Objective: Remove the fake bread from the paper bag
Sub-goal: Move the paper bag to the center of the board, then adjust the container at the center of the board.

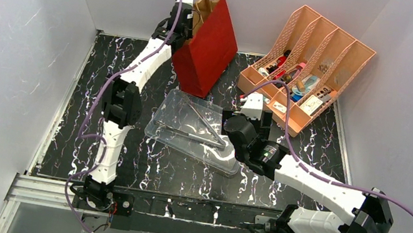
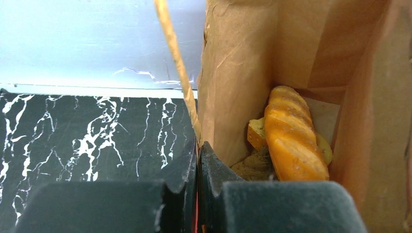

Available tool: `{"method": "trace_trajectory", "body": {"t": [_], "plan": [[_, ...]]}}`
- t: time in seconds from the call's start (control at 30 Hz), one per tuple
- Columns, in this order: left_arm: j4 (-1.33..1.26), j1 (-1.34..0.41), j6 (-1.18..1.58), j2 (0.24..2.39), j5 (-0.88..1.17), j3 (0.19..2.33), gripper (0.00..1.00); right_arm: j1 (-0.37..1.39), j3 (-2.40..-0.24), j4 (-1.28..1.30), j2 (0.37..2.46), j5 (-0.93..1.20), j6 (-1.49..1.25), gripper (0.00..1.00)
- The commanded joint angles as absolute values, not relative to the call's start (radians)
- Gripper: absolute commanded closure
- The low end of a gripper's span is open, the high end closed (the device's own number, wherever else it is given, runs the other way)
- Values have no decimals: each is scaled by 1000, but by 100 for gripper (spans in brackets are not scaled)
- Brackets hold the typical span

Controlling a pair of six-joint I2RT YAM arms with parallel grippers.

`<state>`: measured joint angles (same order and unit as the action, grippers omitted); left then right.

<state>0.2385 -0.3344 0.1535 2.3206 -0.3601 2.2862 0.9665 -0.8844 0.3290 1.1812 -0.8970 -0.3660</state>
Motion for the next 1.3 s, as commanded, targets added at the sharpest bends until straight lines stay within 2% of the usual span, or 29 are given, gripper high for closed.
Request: {"method": "trace_trajectory", "body": {"t": [0.0,0.2,0.63,0.8,1.13,1.27], "plan": [[125,-311,112,2174,-515,2194,100,963,-866,265,1140,-878,-347,8],[-51,-286,33,2083,-581,2094,100,963,-865,251,1145,-863,-336,8],[-167,-231,-4,1976,-677,1970,100,964,-868,243,1154,-829,-344,8],[-195,-198,-23,1872,-737,1833,100,965,-870,233,1172,-764,-310,9],[-16,-97,105,1599,-730,1592,100,958,-897,65,1368,-716,-171,6],[93,-68,198,1506,-674,1537,100,880,-945,2,1491,-641,-90,5]]}}
